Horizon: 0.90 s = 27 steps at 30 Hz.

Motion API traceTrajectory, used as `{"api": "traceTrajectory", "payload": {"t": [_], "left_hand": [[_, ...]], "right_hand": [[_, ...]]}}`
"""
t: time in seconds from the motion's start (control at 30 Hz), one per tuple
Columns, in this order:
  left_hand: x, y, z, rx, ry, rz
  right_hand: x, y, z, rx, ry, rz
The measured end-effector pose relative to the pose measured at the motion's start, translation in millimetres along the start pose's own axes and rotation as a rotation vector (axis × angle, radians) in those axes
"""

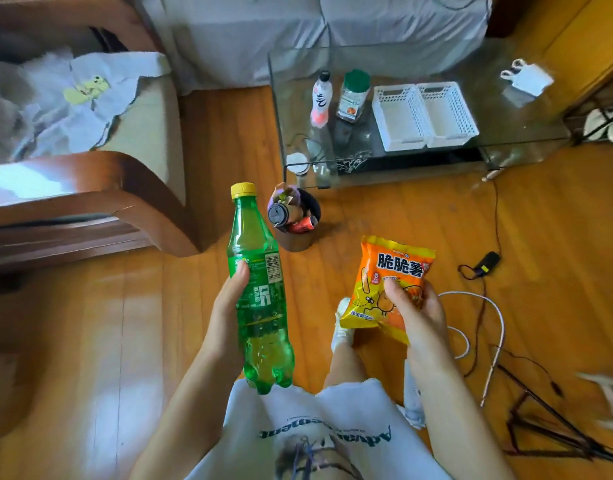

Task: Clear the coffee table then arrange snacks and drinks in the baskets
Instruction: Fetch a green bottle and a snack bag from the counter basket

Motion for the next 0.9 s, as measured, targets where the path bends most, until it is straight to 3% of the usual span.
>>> {"api": "traceTrajectory", "payload": {"t": [0.43,0.63,0.9], "left_hand": [[91.9,169.1,157.8,-0.058,0.091,0.055],[118.6,183.7,212.7,-0.065,0.025,-0.028],[198.7,192.9,316.2,0.084,0.059,0.030]], "right_hand": [[-93.0,-47.3,228.5,-0.060,-0.041,-0.001],[-99.6,-28.5,307.2,-0.124,0.016,-0.017],[-122.1,37.4,431.7,-0.204,0.039,-0.038]]}}
Point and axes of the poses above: each hand's wrist, its own z-axis towards the middle knuckle, its own y-axis out of the palm, x = y × z, the point moved 1 cm from there along z, towards the middle knuckle, and after that the axes turned 12 degrees about -y, right-handed, at the moved point
